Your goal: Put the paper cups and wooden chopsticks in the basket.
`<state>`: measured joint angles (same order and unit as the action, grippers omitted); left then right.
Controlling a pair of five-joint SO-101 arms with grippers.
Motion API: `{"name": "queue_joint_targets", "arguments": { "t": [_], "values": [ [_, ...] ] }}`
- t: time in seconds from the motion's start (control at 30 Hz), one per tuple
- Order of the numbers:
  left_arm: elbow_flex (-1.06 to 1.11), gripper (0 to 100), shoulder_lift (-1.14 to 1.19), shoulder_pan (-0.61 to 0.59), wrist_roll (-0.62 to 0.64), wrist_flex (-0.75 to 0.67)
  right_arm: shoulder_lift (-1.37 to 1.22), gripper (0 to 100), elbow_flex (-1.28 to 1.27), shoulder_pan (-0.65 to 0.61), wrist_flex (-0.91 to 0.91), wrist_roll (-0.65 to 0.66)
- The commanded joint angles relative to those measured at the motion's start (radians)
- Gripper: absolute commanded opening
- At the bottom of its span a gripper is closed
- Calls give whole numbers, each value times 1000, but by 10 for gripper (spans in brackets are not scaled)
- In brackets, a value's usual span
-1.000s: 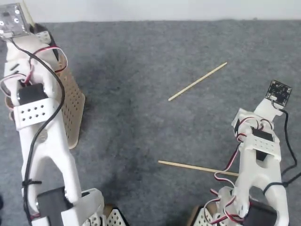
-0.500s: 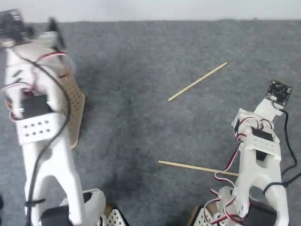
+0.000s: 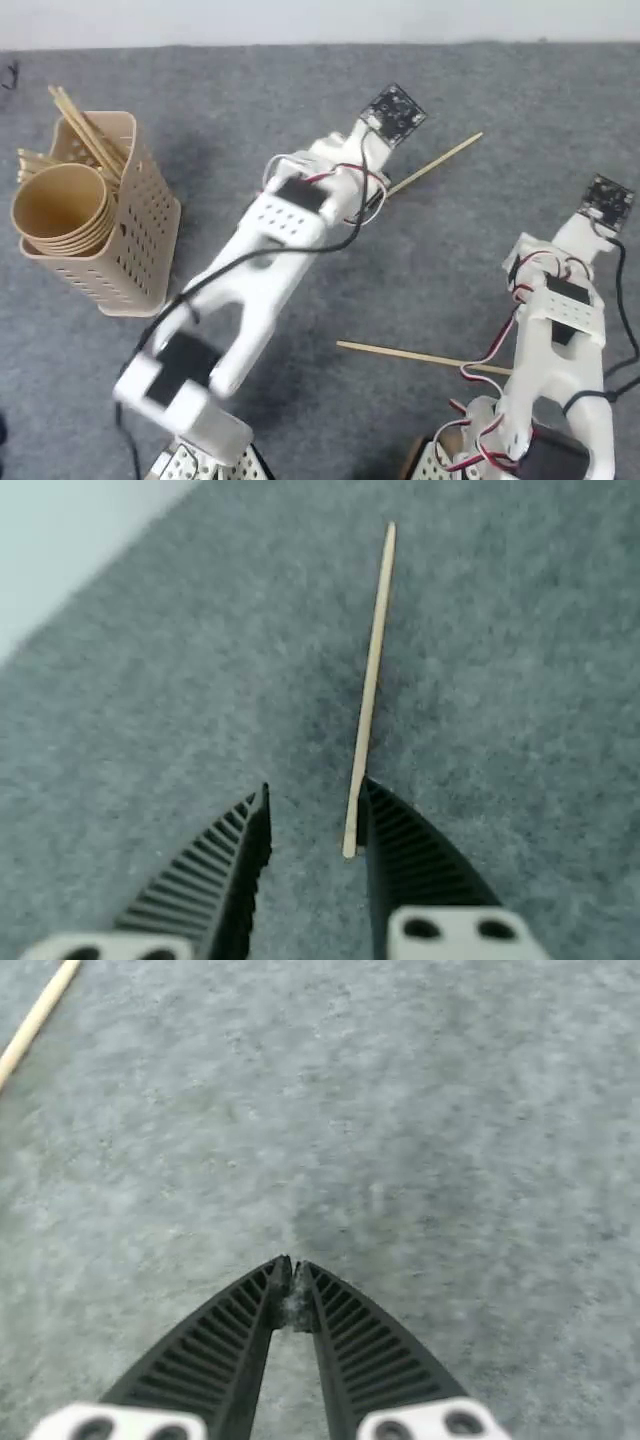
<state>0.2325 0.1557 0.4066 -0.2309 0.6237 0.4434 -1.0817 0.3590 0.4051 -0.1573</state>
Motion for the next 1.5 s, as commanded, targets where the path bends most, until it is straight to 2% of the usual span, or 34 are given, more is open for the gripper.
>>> {"name": "queue_joint_targets", "arguments": {
  "t": [0.0, 0.3, 0.53, 0.73, 0.83, 0.97, 1.07, 1.23, 1.47],
  "values": [
    [-157, 130, 140, 6, -11, 0, 35, 8, 9, 18, -18, 3],
    [-417, 130, 474, -9, -11, 117, 35, 8, 17, 70, -18, -64],
    [-776, 131, 687, -14, -18, 390, 35, 8, 17, 67, -18, -66],
    [-1170, 130, 905, -20, -21, 663, 35, 8, 17, 42, -18, -64],
    [-1382, 124, 1008, -2, -94, 822, 35, 8, 17, 42, -18, -64],
    [-1630, 63, 1128, 38, -212, 1026, 35, 8, 17, 42, -18, -64],
    [-1728, 71, 1188, 35, -227, 1109, 35, 8, 17, 42, -16, -64],
    [-1661, 116, 1171, 20, -230, 1135, 35, 8, 15, 41, -16, -64],
    [-1216, 13, 957, 29, -333, 1135, 35, 8, 15, 41, -16, -64]
  ]
}}
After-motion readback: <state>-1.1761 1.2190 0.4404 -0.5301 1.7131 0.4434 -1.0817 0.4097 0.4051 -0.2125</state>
